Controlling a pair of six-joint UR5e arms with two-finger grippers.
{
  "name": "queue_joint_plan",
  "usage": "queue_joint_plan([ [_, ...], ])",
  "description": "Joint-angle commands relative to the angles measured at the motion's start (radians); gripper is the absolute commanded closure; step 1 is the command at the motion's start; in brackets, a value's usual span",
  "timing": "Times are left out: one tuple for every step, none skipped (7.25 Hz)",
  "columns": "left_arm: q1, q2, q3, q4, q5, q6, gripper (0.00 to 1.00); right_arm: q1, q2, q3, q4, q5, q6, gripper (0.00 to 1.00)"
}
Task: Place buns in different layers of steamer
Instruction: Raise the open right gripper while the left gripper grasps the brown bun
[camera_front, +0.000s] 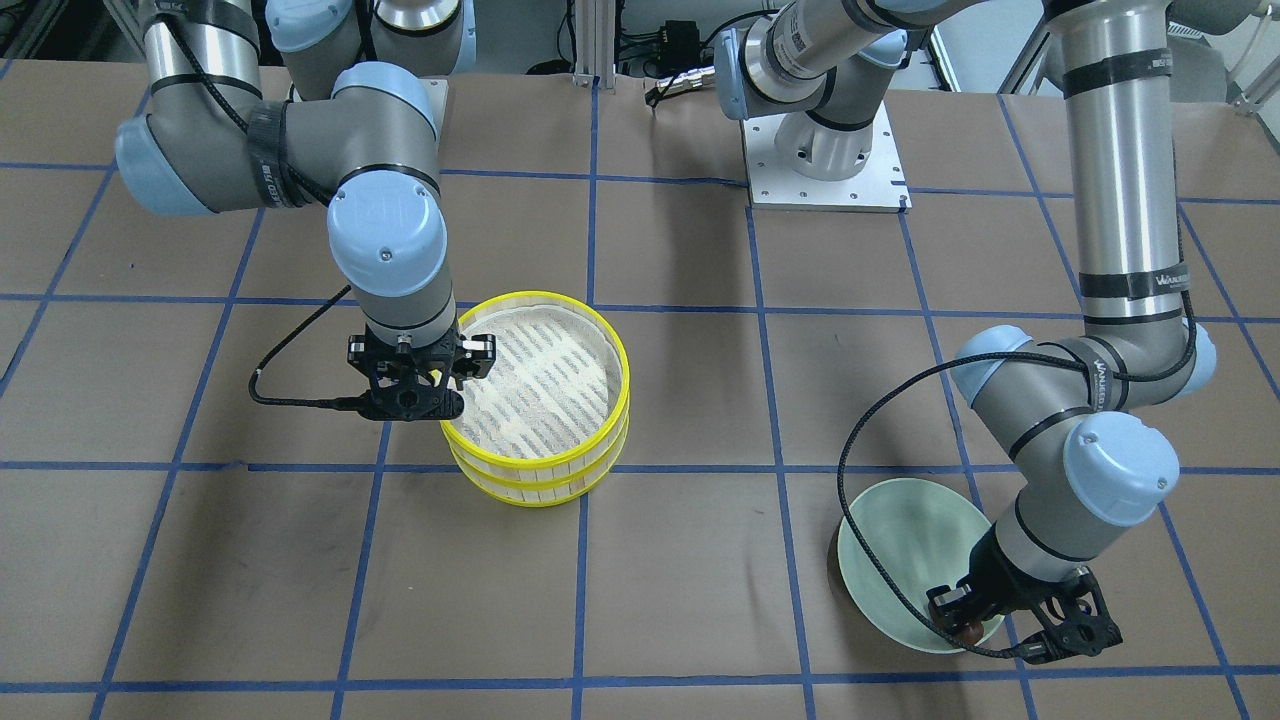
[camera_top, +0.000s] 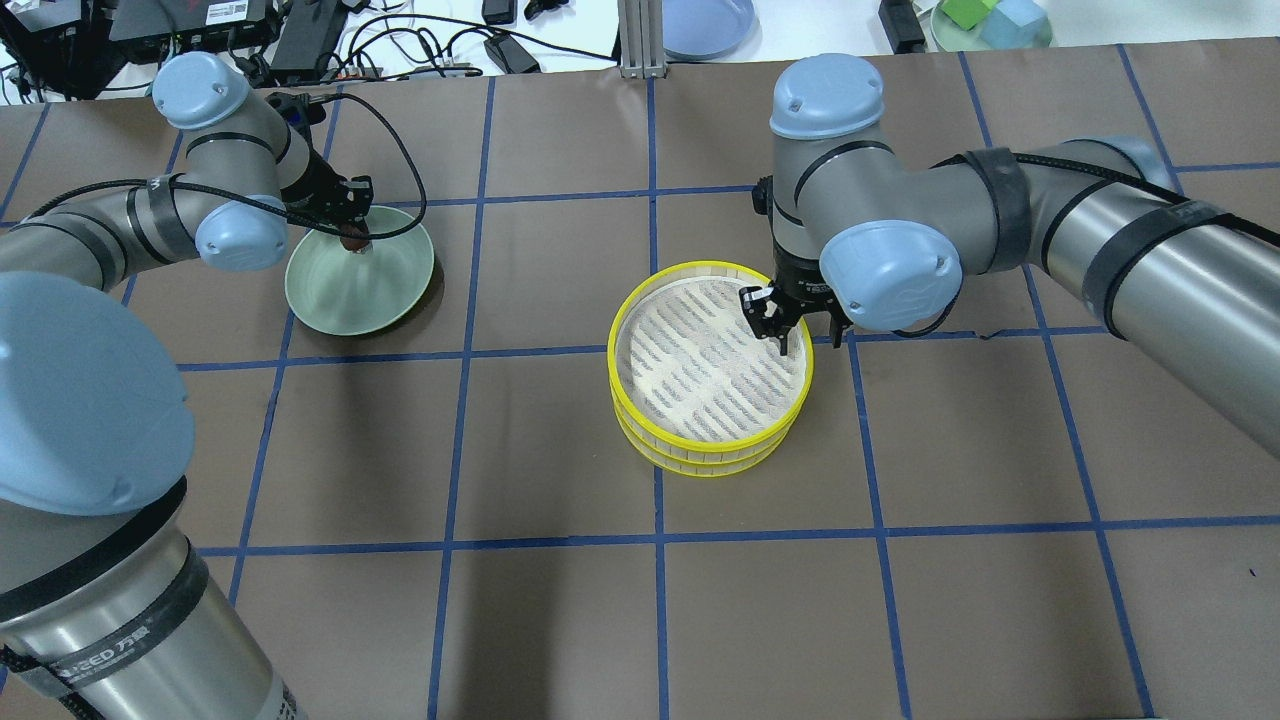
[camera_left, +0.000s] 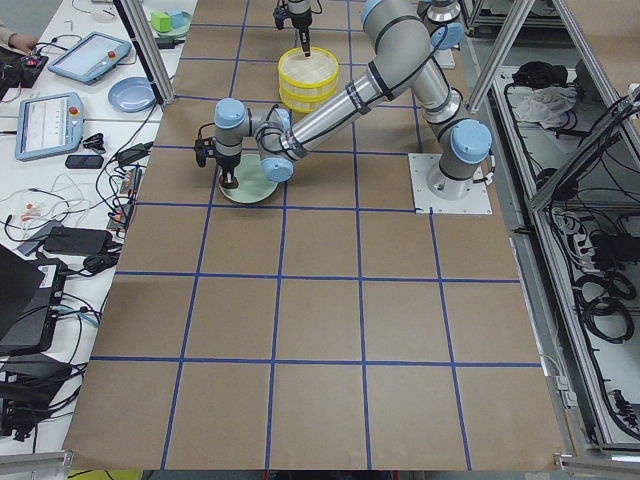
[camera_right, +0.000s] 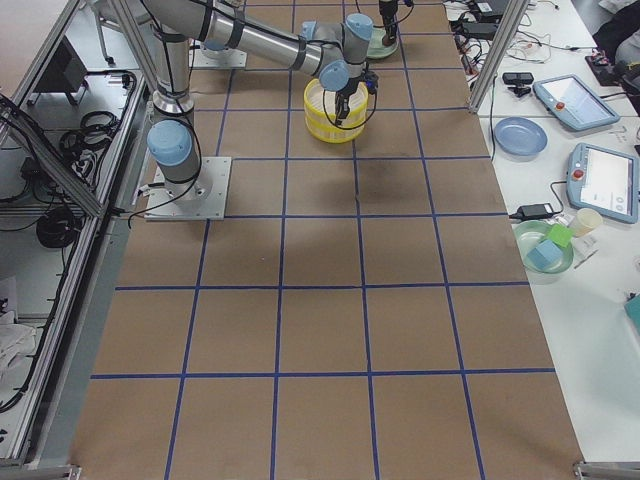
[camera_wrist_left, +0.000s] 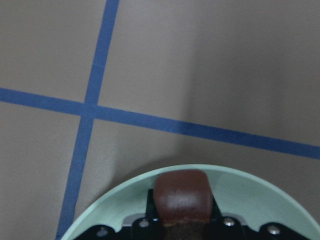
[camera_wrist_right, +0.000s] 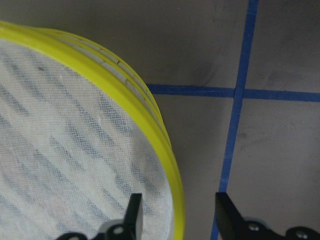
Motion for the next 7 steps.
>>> queue_joint_plan([
  [-0.007,0.056,0.0,-0.068,-0.048,-0.04,1.0,-0.014,-0.137,-0.15,0.188,0.018,-0.003,0.0],
  [-0.035,0.1,0.0,-0.128,-0.05,-0.112,1.0,-0.02,-0.195,-0.269,0.346,0.056,-0.003,0.0],
  [-0.082,0.145,-0.002,-0.19,-0.059,-0.195,1.0,-0.025,-0.22,-0.345,0.444,0.082,-0.003,0.0],
  [-0.142,0.176,-0.002,-0.22,-0.067,-0.317,1.0,-0.029,-0.234,-0.344,0.45,0.069,-0.005,0.0],
  [-0.196,0.197,-0.002,-0.223,-0.106,-0.418,1.0,-0.096,-0.24,-0.345,0.453,0.073,-0.02,0.0],
  [-0.251,0.217,-0.003,-0.24,-0.192,-0.515,1.0,-0.174,-0.247,-0.345,0.458,0.073,-0.102,0.0],
  [-0.305,0.239,-0.012,-0.274,-0.226,-0.533,1.0,-0.19,-0.25,-0.342,0.458,0.07,-0.164,0.0],
])
